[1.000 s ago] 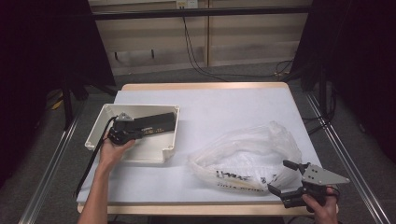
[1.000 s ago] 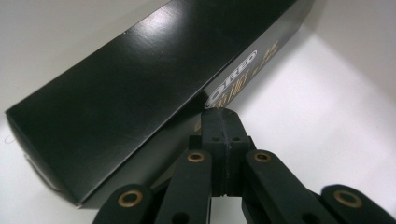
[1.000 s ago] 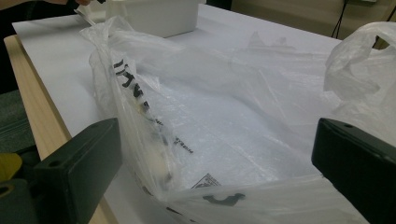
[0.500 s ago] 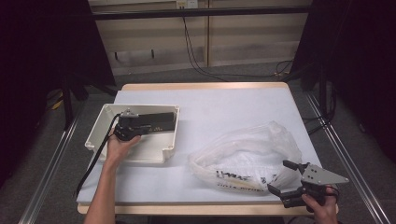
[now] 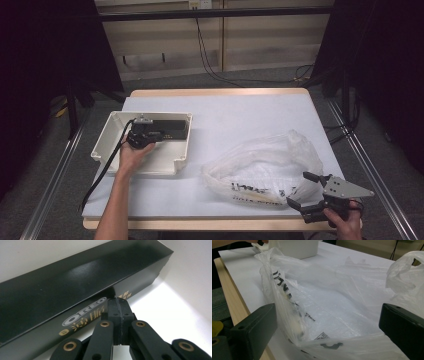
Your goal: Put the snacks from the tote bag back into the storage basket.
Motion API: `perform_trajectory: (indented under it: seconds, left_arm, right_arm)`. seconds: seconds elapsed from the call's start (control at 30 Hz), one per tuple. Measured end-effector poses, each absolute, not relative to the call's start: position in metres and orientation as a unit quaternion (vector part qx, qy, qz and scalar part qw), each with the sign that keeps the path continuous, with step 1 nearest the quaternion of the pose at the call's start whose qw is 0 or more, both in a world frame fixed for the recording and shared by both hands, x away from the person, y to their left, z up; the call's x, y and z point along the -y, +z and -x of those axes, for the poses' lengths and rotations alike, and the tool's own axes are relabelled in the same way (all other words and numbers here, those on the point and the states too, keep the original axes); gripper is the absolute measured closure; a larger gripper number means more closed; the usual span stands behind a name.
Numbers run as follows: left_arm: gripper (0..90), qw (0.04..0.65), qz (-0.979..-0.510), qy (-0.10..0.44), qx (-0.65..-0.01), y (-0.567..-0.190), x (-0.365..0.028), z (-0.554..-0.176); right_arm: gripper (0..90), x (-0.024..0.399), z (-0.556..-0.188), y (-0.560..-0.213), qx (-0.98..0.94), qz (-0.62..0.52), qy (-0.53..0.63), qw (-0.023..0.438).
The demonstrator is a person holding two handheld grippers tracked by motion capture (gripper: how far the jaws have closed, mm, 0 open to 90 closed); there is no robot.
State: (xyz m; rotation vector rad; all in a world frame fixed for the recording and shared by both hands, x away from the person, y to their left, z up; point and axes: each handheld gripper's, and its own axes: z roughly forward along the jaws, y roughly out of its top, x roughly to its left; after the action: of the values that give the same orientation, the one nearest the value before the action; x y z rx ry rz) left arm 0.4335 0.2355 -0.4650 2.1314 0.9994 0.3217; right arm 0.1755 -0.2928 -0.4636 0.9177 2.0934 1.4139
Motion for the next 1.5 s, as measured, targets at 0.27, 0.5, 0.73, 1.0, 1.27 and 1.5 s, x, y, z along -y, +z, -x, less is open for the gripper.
perform_trajectory:
  seconds: [0.27,0.5,0.73,1.0,1.27,1.5]
  left_arm:
    - [90.0,0.370,-0.834,0.124,-0.390,-0.469,-0.233,-0.436]
    - [84.8,0.373,-0.833,0.124,-0.390,-0.466,-0.234,-0.432]
    - [52.4,0.391,-0.830,0.141,-0.373,-0.448,-0.240,-0.416]
    - [11.7,0.386,-0.843,0.159,-0.339,-0.428,-0.252,-0.393]
    - [4.2,0.403,-0.831,0.183,-0.336,-0.412,-0.290,-0.371]
    - [4.0,0.422,-0.812,0.202,-0.348,-0.411,-0.324,-0.356]
  right_arm:
    - [1.6,0.292,-0.175,-0.464,-0.760,-0.332,0.512,0.225]
    - [1.6,0.293,-0.175,-0.463,-0.759,-0.332,0.515,0.222]
    - [1.6,0.292,-0.176,-0.463,-0.757,-0.336,0.512,0.226]
    - [1.6,0.293,-0.175,-0.462,-0.756,-0.332,0.515,0.229]
    - [1.6,0.293,-0.175,-0.461,-0.756,-0.335,0.513,0.230]
    - [1.6,0.293,-0.175,-0.461,-0.755,-0.333,0.514,0.234]
